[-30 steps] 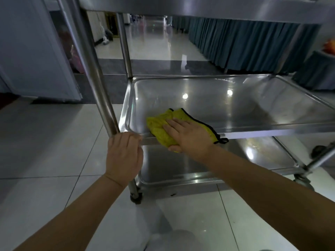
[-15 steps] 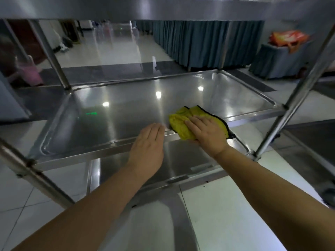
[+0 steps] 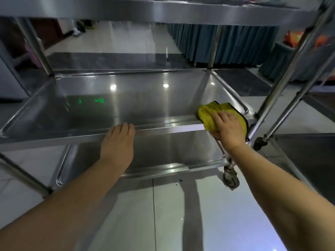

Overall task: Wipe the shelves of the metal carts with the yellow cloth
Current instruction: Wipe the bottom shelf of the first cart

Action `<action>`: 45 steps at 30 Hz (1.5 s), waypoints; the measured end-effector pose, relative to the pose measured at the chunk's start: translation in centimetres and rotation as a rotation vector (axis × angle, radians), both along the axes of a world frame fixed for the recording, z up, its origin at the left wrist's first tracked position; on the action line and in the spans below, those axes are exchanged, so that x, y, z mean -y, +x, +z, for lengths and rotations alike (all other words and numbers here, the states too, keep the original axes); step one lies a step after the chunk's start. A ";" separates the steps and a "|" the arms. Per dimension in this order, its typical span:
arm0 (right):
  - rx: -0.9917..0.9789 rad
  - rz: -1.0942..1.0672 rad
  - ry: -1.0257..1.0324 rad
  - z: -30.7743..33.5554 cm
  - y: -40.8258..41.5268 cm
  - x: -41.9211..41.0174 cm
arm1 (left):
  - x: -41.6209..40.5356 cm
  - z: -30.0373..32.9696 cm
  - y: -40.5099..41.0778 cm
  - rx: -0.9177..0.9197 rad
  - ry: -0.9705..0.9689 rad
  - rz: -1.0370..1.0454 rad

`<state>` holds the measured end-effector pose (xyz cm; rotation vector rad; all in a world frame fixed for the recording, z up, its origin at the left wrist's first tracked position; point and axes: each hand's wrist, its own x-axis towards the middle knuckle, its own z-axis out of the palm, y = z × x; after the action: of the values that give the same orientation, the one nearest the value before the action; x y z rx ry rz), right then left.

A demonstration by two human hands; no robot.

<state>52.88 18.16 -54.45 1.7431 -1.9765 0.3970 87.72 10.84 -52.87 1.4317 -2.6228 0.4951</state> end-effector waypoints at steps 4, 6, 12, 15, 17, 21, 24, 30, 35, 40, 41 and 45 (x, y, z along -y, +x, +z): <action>0.069 -0.123 0.094 1.4 -4.0 -2.1 | -1.6 1.4 -1.2 0.127 0.080 0.160; 0.104 -0.135 0.117 1.6 -5.1 -2.4 | -2.1 2.2 -1.8 0.126 0.181 0.196; 0.240 -0.152 0.205 2.6 -3.6 -2.0 | -2.1 4.2 -2.8 0.117 0.372 0.252; 0.199 -0.056 0.244 3.3 0.0 -1.3 | -2.2 4.4 -4.8 0.040 0.337 0.156; 0.193 0.044 0.281 3.4 3.3 -0.2 | -2.4 4.0 -7.2 0.026 0.344 -0.006; 0.209 0.153 0.305 3.6 5.2 0.4 | -2.6 2.8 -10.4 -0.033 0.206 -0.207; 0.201 0.103 0.383 4.3 2.5 0.2 | -1.9 0.9 -10.3 -0.223 0.038 -0.268; 0.287 -0.074 0.630 6.2 -3.6 2.2 | -0.5 -0.2 -11.7 -0.430 0.027 -0.261; 0.346 -0.179 0.688 6.3 -6.6 6.7 | 0.6 -0.7 -12.0 -0.533 0.035 -0.252; 0.319 -0.245 0.608 5.9 -8.0 11.8 | 1.7 -1.8 -12.3 -0.511 -0.028 -0.273; 0.316 -0.254 0.601 5.9 -8.0 12.6 | 1.9 -2.0 -12.3 -0.518 -0.052 -0.279; 0.293 -0.289 0.607 5.9 -7.4 14.0 | 2.8 -2.7 -12.4 -0.552 -0.150 -0.306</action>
<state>45.50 4.18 -48.60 1.7570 -2.7258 -0.0684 75.37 8.04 -55.60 0.9269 -2.2392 0.2125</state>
